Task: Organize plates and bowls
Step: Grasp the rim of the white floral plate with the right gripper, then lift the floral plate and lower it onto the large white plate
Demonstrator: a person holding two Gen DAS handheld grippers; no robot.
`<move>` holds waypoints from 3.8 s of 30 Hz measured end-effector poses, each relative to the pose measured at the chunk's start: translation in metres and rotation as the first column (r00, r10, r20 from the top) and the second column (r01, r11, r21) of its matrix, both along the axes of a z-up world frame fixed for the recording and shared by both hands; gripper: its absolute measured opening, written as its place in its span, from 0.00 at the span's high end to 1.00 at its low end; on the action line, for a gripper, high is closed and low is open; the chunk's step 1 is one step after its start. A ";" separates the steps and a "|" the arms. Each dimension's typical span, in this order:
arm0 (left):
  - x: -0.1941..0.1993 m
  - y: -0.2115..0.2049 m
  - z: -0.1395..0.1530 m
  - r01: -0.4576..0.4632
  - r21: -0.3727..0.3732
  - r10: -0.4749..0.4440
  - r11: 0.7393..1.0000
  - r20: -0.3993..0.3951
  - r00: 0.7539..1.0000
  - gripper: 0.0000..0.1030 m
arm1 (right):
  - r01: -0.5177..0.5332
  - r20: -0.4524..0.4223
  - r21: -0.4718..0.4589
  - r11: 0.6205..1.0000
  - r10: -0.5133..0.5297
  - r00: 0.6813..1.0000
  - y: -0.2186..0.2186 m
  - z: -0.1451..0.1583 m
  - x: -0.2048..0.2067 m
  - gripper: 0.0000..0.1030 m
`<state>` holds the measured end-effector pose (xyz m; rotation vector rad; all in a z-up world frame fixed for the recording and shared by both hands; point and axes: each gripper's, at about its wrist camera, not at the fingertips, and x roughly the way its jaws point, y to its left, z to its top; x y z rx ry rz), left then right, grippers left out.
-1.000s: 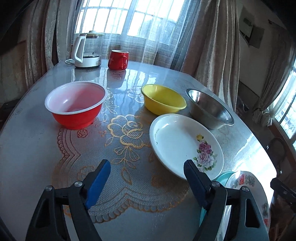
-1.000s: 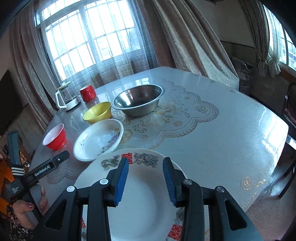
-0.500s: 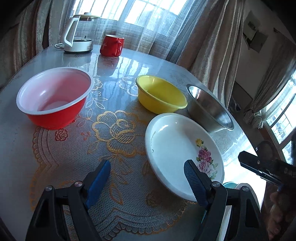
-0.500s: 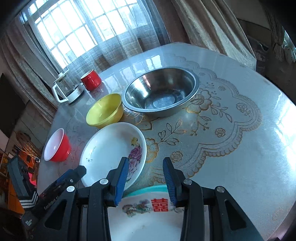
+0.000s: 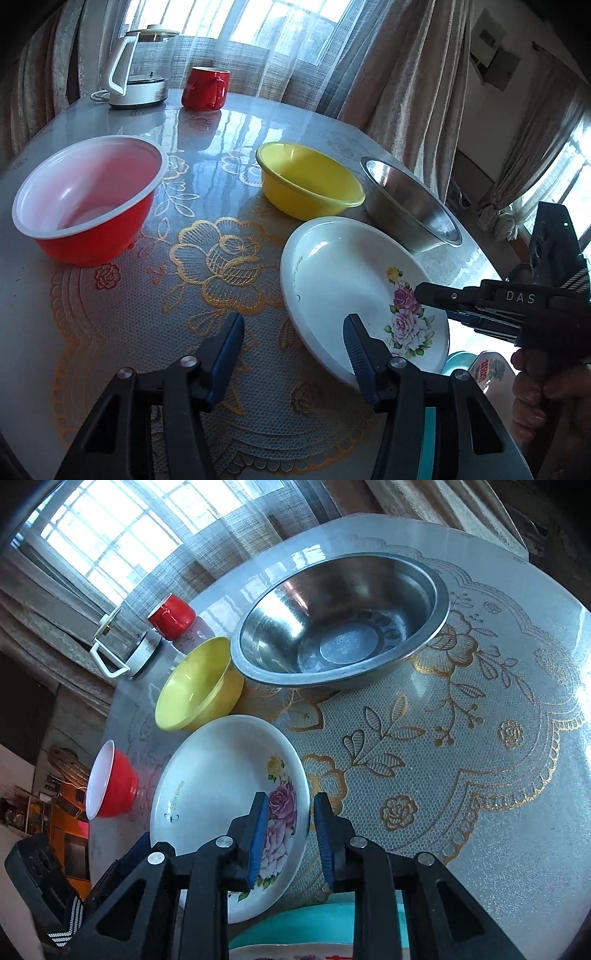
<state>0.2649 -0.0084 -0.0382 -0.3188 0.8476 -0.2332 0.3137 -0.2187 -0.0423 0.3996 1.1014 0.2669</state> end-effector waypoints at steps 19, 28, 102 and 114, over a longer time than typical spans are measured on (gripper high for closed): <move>0.002 0.002 -0.001 0.023 0.033 -0.023 0.999 -0.008 1.000 0.68 | -0.005 0.000 0.019 1.000 0.005 1.000 0.020 -0.001 -0.010 0.82; -0.008 -0.002 0.010 0.022 0.072 -0.026 0.997 0.058 0.998 0.68 | -0.008 0.057 0.005 1.000 0.008 0.998 0.019 0.010 -0.026 0.82; -0.111 -0.110 0.027 0.576 0.200 -0.601 0.793 0.095 0.794 0.56 | 0.255 -0.021 0.032 0.966 -0.255 0.967 -0.092 0.028 -0.211 0.68; -0.115 -0.108 0.031 0.657 0.138 -0.669 0.741 0.055 0.742 0.39 | 0.296 -0.054 0.041 0.954 -0.294 0.954 -0.099 0.031 -0.207 0.64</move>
